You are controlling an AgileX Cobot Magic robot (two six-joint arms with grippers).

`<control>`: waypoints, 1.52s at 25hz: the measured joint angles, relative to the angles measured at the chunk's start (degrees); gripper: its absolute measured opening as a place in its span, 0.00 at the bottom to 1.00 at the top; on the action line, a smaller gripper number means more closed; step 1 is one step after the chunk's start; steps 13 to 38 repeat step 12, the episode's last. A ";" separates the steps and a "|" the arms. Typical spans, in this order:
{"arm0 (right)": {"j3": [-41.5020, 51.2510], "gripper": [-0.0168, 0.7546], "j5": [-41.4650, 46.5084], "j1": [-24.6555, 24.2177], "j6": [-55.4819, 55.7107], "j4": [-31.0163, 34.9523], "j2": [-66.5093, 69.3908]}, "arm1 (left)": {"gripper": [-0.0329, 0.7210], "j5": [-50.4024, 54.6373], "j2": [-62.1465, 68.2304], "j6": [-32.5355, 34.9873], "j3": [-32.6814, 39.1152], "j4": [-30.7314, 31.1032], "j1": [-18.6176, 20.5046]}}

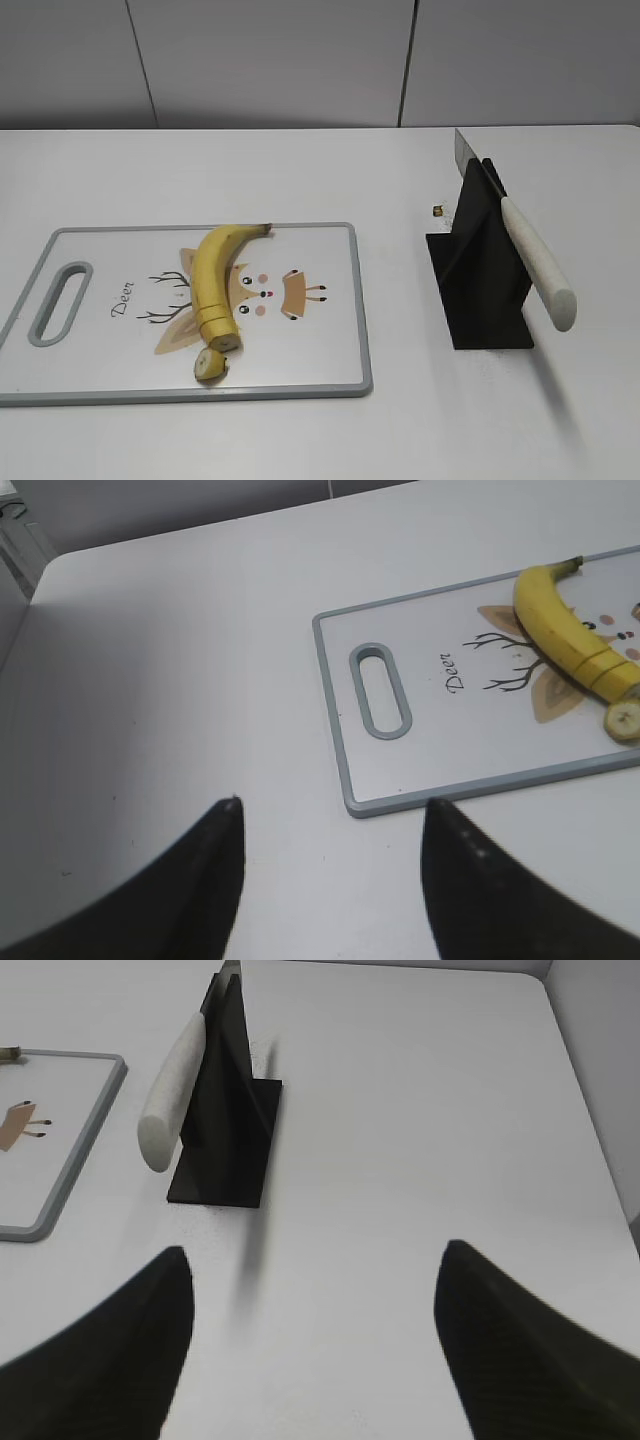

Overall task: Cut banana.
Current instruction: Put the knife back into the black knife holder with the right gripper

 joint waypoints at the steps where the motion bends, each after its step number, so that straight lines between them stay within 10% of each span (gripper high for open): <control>1: 0.00 0.76 0.00 0.00 0.00 -0.11 0.00 | 0.78 0.00 0.00 0.00 0.00 0.00 0.00; 38: 0.00 0.75 0.00 0.00 0.00 -0.18 0.00 | 0.77 0.00 0.00 0.00 0.00 0.00 0.00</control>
